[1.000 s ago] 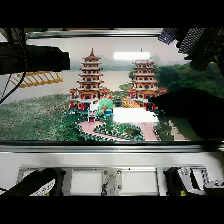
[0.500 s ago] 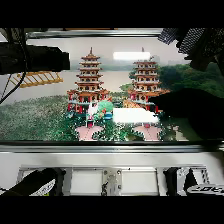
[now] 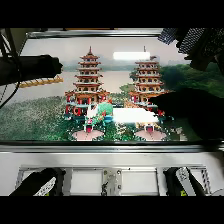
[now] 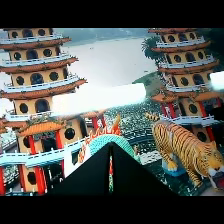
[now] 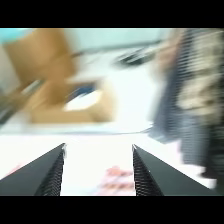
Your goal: Fold the clothes and pants, and hang the long-sleeved shirts on hangers.
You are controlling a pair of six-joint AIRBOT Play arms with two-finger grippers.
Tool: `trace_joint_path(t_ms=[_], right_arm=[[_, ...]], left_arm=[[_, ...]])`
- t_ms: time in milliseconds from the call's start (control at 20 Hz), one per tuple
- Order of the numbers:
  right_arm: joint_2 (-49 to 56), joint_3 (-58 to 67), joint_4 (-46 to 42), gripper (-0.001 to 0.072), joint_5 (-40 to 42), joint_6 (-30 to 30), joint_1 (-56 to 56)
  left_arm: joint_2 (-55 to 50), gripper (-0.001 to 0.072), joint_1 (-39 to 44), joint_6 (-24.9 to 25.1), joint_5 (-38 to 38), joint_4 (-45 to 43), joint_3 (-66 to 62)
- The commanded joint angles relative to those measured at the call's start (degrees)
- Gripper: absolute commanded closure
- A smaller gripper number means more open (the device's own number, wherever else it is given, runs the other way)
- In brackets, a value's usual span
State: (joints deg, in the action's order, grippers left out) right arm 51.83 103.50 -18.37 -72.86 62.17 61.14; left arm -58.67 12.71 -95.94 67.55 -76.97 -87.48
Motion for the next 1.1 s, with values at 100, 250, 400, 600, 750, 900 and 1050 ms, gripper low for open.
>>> trace_joint_path(t_ms=[100,250,400,600,750,900,1050], right_arm=[[5.05,-1.95,-13.75,0.0272,-10.73,-8.13,-33.94],[5.99,-8.74,-25.2,0.0273,-7.87,-6.71,-54.27],[7.37,-17.64,-33.62,0.0273,-1.46,-4.59,-67.87],[10.23,-25.53,-33.88,0.0273,3.85,-3.61,-75.47],[12.13,-26.1,-31.04,0.0273,3.41,-3.61,-77.15],[12.66,-26.1,-27.87,0.0699,3.48,-3.67,-77.18],[12.68,-26.1,-27.87,0.0699,3.45,-3.67,-77.18]], left_arm=[[6.19,0.0699,-5.9,1.51,-4.81,11.19,12.9],[6.45,0.0699,-3.65,1.66,-4.9,11.04,14.64],[6.45,0.0699,-0.98,1.68,-5.16,10.86,15.04],[6.45,0.0699,-0.44,1.66,-4.72,10.93,15.04],[6.45,0.0698,-0.44,1.66,-4.74,10.93,15.06],[6.45,0.0698,-0.44,1.64,-4.81,10.99,15.06],[6.45,0.0698,-0.44,1.64,-4.81,10.99,15.04]])
